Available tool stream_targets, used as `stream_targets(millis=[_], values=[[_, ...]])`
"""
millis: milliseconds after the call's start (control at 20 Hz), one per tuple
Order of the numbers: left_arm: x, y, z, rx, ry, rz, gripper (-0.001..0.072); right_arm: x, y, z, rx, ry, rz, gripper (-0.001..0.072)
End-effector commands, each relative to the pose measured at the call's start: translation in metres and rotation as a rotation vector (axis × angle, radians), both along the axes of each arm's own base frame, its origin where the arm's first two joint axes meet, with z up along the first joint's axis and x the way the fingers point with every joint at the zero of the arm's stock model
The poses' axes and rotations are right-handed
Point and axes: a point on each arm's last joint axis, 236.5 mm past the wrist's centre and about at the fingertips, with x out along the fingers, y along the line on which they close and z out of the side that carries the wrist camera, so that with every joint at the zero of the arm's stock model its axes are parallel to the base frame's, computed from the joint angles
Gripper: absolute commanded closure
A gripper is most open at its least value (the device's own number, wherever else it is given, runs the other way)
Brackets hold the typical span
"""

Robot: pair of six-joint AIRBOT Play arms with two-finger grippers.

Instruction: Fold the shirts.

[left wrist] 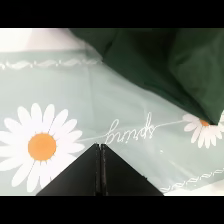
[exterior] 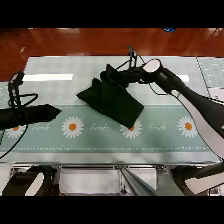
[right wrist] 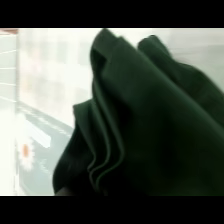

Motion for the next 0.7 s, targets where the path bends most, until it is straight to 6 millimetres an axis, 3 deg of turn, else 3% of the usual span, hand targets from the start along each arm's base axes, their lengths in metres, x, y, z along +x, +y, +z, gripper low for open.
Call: stream_targets(millis=[0,50,100,150,200,300,400,500,550,650], values=[[-0.001,0.000,-0.006,-0.018,-0.002,0.025,0.0684,0.001,0.042,-0.007,0.061,0.035,0.045,0.0692],[0.002,0.000,-0.005,-0.022,-0.011,0.032,0.0684,0.004,0.047,-0.010,0.059,0.023,0.041,0.0684],[0.005,0.000,-0.005,-0.027,-0.017,0.038,0.0684,0.010,0.049,-0.013,0.057,0.013,0.021,0.0540],[0.006,0.000,-0.005,-0.031,-0.015,0.040,0.0684,0.013,0.050,-0.017,0.067,0.021,0.005,0.0332],[0.006,0.000,-0.007,-0.031,-0.009,0.040,0.0684,0.012,0.051,-0.019,0.073,0.022,0.015,0.0298],[0.009,0.001,-0.009,-0.031,-0.005,0.045,0.0684,0.004,0.051,-0.019,0.076,0.036,0.059,0.0298],[0.017,0.004,-0.009,-0.029,-0.025,0.066,0.0684,-0.006,0.036,-0.009,0.096,0.084,0.116,0.0300],[0.029,0.011,-0.003,-0.027,-0.070,0.101,0.0684,-0.013,0.001,0.016,0.092,0.095,0.176,0.0304],[0.033,0.015,0.002,-0.028,-0.081,0.120,0.0684,-0.015,-0.028,0.033,0.052,0.067,0.199,0.0304],[0.036,0.025,0.013,-0.038,-0.084,0.159,0.0684,-0.016,-0.109,0.057,-0.189,-0.014,0.155,0.0304]])
